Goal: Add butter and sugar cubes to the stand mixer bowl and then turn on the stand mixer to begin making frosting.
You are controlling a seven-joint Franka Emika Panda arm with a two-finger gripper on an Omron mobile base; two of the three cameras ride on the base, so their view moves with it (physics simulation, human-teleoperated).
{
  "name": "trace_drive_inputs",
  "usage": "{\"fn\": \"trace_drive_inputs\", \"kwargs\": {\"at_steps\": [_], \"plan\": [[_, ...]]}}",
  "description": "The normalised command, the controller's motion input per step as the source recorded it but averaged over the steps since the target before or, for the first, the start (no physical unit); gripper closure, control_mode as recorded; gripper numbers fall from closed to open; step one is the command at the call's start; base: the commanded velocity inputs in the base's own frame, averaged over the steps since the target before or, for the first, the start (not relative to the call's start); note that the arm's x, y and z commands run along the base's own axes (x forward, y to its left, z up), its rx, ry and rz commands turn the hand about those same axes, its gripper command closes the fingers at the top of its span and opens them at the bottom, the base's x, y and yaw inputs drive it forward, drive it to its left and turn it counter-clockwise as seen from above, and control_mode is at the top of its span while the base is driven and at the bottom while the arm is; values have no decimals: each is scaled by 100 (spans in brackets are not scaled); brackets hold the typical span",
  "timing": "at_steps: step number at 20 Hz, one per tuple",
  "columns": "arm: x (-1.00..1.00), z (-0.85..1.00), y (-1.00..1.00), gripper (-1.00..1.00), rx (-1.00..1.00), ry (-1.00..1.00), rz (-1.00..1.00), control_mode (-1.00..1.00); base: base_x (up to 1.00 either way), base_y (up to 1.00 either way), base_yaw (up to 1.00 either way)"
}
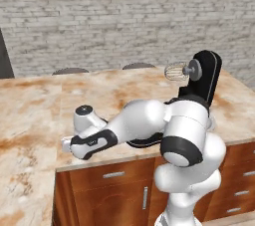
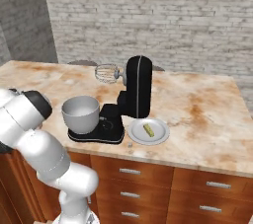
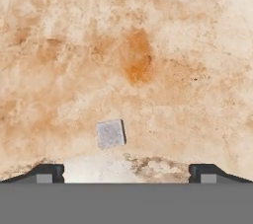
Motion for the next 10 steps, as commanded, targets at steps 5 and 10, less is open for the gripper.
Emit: {"fn": "trace_drive_inputs", "kwargs": {"at_steps": [5, 10], "plan": [[16, -18, 11, -100, 0, 0, 0, -100, 0, 0, 0], [17, -12, 10, -100, 0, 0, 0, -100, 0, 0, 0]]}}
